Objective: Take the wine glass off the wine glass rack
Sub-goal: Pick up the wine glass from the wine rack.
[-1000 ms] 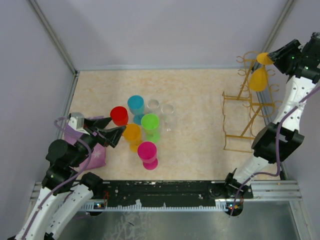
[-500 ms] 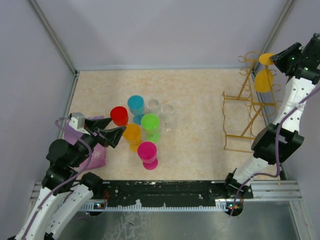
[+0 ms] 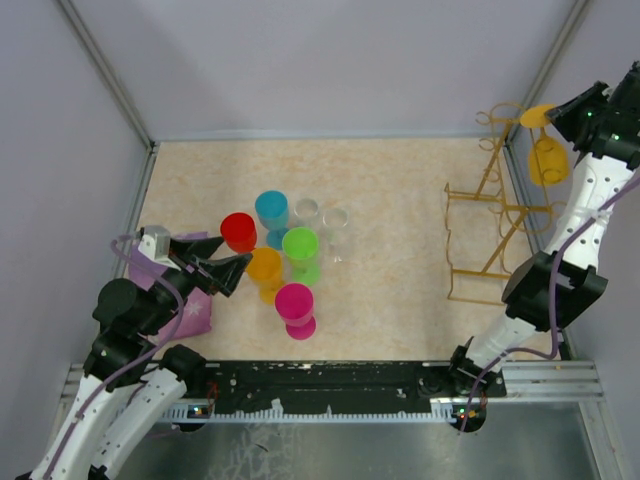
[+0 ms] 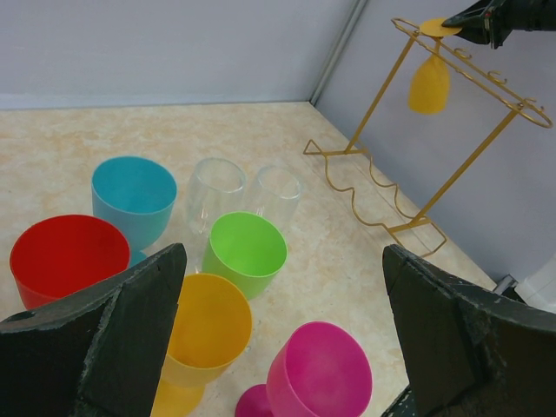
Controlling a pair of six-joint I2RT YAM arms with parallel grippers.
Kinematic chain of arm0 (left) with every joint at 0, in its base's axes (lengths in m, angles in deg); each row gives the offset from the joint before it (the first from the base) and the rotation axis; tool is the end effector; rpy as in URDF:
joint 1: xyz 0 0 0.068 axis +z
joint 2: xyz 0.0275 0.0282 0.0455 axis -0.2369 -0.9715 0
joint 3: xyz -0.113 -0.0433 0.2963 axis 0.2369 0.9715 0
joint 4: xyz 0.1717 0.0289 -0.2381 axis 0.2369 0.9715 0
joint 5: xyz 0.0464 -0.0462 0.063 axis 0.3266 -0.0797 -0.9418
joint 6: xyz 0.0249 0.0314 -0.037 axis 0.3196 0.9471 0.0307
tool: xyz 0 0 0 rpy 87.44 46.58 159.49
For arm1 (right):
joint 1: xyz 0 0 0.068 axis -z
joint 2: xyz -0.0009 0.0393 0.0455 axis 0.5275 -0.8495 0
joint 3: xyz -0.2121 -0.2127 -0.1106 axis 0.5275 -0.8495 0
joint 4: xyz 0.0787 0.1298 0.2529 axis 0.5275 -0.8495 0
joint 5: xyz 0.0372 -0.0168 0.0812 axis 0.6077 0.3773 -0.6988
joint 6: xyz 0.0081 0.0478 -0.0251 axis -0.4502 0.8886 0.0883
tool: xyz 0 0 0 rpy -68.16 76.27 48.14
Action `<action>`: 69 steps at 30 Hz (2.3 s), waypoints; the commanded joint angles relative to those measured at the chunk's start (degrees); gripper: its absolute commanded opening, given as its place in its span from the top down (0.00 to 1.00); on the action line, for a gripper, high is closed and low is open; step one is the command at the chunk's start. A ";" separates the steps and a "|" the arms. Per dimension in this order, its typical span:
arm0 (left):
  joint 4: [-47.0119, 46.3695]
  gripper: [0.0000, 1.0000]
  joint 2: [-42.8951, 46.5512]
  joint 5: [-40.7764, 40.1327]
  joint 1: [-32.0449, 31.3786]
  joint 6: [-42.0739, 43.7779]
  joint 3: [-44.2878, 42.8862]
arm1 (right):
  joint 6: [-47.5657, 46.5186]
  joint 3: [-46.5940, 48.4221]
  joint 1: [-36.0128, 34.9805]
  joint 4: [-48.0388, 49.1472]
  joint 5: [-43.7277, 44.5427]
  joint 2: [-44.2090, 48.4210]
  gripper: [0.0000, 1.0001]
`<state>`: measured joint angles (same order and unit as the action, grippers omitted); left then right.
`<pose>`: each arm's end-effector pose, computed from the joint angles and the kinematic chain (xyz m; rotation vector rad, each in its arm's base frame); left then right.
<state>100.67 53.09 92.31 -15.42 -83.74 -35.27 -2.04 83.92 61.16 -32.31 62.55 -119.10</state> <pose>0.0633 -0.0409 0.3790 0.2200 1.4784 -0.8043 0.3745 -0.1958 0.5112 0.7609 1.7885 0.3613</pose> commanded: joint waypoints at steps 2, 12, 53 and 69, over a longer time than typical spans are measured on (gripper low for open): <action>0.01 0.00 0.76 0.09 0.02 -0.46 -1.22 | 0.23 2.39 0.12 1.63 0.28 3.19 0.87; 0.08 0.00 1.30 -0.19 0.01 -0.67 -1.18 | 1.45 -1.38 0.12 7.30 3.29 7.42 0.94; 0.46 0.00 0.07 -0.39 -0.02 0.76 -3.59 | -10.54 -16.20 -8.53 20.34 27.00 16.16 1.00; 0.08 0.00 -4.41 1.35 -0.04 -2.38 -6.27 | -29.56 -14.80 -16.91 21.29 37.38 16.02 1.00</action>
<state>101.35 49.33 92.51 -15.42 -85.01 -39.49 -23.19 65.77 45.75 -14.81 95.31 -104.85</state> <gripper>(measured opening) 0.997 0.012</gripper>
